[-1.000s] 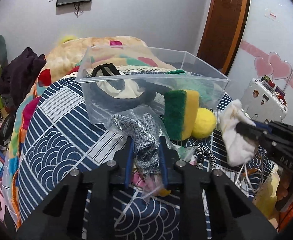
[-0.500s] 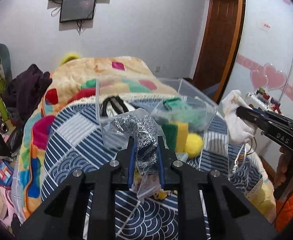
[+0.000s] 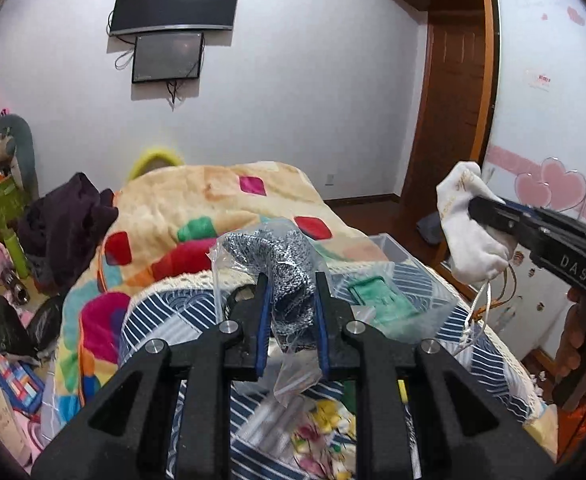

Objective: Organize soft objects
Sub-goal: 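Carry the white bag into the box with right tool while left tool drops the silver glove in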

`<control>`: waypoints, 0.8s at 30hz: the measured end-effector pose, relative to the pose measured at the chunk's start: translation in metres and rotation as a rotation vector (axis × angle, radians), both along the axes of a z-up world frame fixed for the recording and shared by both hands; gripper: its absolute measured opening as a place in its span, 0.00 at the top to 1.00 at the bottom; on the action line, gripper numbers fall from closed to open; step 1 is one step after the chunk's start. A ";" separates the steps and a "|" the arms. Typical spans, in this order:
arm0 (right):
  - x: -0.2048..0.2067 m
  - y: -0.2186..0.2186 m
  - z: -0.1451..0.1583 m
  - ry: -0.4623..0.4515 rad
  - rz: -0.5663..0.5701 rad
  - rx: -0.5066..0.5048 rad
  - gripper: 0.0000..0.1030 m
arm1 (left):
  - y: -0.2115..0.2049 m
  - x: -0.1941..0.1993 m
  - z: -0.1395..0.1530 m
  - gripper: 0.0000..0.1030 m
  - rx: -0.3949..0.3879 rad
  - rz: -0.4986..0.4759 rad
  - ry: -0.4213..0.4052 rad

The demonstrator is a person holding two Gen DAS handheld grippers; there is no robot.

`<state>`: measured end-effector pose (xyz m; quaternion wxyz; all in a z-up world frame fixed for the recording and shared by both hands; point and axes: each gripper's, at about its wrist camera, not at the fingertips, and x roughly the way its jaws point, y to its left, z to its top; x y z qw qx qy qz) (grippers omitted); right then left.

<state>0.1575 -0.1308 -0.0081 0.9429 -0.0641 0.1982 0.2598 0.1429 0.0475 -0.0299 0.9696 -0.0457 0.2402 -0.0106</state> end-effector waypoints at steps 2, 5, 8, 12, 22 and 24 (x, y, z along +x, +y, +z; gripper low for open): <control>0.006 0.007 0.001 0.003 0.013 0.003 0.85 | 0.000 0.008 0.001 0.82 0.007 -0.001 0.003; 0.016 0.014 -0.002 0.019 0.019 0.008 0.85 | 0.001 0.019 0.000 0.82 0.025 0.008 0.005; 0.024 0.020 -0.008 0.026 0.014 -0.011 0.85 | 0.001 0.030 -0.004 0.82 0.032 0.014 0.021; 0.036 0.030 -0.019 0.059 0.014 -0.049 0.85 | -0.003 0.047 -0.015 0.82 0.048 0.008 0.064; 0.065 0.040 -0.055 0.205 0.019 -0.132 0.85 | -0.011 0.084 -0.054 0.82 0.069 -0.024 0.197; 0.069 0.042 -0.060 0.228 0.031 -0.150 0.85 | -0.014 0.090 -0.061 0.82 0.080 -0.032 0.222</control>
